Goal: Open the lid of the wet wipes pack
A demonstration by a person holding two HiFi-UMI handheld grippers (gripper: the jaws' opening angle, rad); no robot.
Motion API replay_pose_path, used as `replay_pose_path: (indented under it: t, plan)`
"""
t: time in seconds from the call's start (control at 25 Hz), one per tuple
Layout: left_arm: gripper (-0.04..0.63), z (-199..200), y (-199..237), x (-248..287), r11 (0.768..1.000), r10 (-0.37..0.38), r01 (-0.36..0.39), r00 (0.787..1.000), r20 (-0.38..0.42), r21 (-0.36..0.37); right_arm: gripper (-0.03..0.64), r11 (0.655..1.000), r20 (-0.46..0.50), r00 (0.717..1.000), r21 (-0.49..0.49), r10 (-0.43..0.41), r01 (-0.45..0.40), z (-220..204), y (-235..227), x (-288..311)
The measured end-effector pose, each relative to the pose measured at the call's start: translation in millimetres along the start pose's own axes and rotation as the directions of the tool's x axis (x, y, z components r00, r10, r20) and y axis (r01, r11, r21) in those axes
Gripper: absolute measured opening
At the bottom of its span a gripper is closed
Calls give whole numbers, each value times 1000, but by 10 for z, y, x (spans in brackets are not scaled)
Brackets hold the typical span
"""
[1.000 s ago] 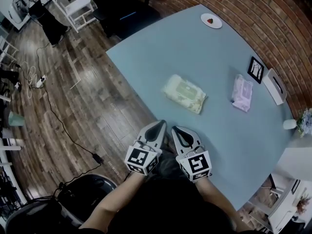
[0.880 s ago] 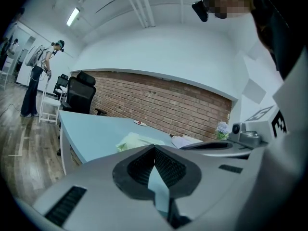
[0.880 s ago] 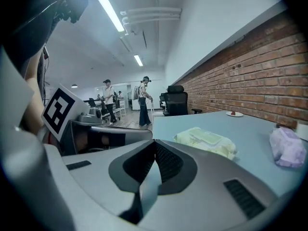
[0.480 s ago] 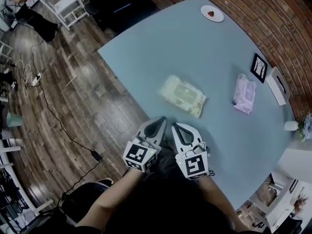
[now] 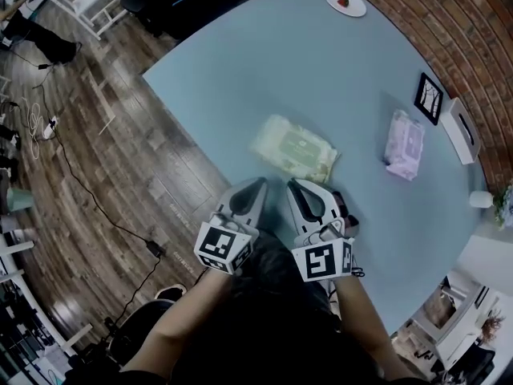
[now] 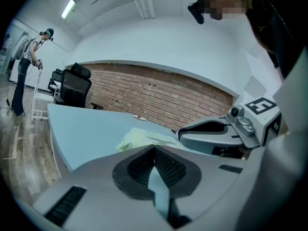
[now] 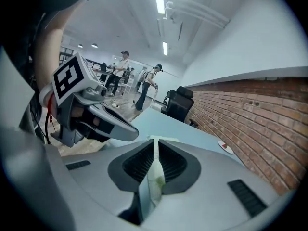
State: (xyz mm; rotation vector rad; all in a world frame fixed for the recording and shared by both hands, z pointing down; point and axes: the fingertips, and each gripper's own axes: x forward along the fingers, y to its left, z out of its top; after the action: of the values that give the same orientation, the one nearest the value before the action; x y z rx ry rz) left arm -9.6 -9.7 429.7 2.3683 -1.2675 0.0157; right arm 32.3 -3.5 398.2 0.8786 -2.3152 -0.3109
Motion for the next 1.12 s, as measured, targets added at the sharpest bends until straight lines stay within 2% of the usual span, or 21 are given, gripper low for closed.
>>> replay_pose_path:
  t: [0.04,0.12,0.24,0.52,0.92,1.04,1.12]
  plan:
    - [12,-5,10,20,1000,2,-2,1000,-1,-3,35,1000,-8,1000,-27,-2,2,-17,-42,24]
    - [12,-17,34,60,1000,4,-4,1000,-3,-9,107,997,-26,1000,-74,6,-8,-50,-112,91]
    - [12,-29,73,101,1000,10,-10,1000,-8,-17,118,994,-58,998,-108,24,-30,-103,-190,202]
    - [12,-35,100,143,1000,10,-11,1000,-15,-27,123,989,-131,988,-117,80,-96,-289,-235,393]
    - [12,-27,176,133,999,8,-9,1000,-23,-49,86,991,-125,985,-41,120,-126,-289,-225,423]
    - [12,-38,206,131,998,18,-19,1000,-26,-54,77,990,-139,983,-65,119,-129,-294,-225,431]
    - [12,-41,203,140,998,19,-20,999,-26,-51,74,983,-149,983,-128,111,-131,-305,-203,433]
